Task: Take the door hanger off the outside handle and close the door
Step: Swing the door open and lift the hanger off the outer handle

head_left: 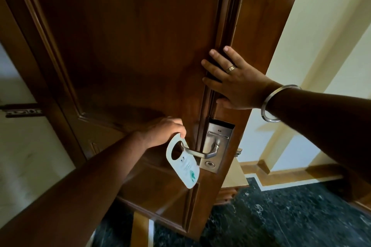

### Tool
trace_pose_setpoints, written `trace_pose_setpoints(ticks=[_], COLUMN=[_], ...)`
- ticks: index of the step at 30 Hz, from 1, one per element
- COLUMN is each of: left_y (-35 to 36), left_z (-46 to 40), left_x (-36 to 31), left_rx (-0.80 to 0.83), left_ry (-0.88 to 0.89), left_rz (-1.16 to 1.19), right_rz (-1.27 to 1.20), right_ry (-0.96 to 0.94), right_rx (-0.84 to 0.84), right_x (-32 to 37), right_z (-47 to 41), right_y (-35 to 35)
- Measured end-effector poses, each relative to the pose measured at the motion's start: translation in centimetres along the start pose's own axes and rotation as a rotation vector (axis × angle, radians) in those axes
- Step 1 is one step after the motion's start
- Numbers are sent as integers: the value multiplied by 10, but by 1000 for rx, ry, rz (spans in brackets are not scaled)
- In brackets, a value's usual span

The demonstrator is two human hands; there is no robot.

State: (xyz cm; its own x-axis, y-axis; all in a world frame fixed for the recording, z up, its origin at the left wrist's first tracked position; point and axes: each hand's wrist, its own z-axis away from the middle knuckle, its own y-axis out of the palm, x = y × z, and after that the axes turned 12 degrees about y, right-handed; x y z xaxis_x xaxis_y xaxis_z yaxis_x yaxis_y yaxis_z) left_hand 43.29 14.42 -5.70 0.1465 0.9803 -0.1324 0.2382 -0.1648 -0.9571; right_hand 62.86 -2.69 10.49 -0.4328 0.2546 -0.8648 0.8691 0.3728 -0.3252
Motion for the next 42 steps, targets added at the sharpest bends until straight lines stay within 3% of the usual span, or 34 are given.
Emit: trace_pose_setpoints(ticks=[9, 14, 19, 22, 26, 31, 34, 38, 42], left_y=[1, -2, -5, -3, 0, 2, 1, 12, 66], left_z=[-13, -12, 15, 30, 41, 34, 27, 20, 20], left_x=[0, 0, 8, -3, -35, -73, -91, -107, -126], left_rx=[116, 144, 177, 27, -414, -671, -772, -842, -699], left_ry=[124, 65, -109, -310, -412, -393, -375, -391, -457], left_rz=[-185, -213, -198, 96, 276, 455, 527, 676, 844], right_rz=[-27, -26, -32, -54, -151, -899, -1072, -1179, -1244], right_ry=[12, 0, 26, 25, -89, 94, 136, 190, 255], right_rx=[40, 61, 110, 166, 255, 491, 631, 686, 716], right_x=[4, 8, 10, 12, 24, 50, 63, 66, 51], right_z=[2, 8, 7, 7, 9, 14, 17, 33, 63], right_y=[1, 0, -6, -14, -27, -46, -51, -49, -37])
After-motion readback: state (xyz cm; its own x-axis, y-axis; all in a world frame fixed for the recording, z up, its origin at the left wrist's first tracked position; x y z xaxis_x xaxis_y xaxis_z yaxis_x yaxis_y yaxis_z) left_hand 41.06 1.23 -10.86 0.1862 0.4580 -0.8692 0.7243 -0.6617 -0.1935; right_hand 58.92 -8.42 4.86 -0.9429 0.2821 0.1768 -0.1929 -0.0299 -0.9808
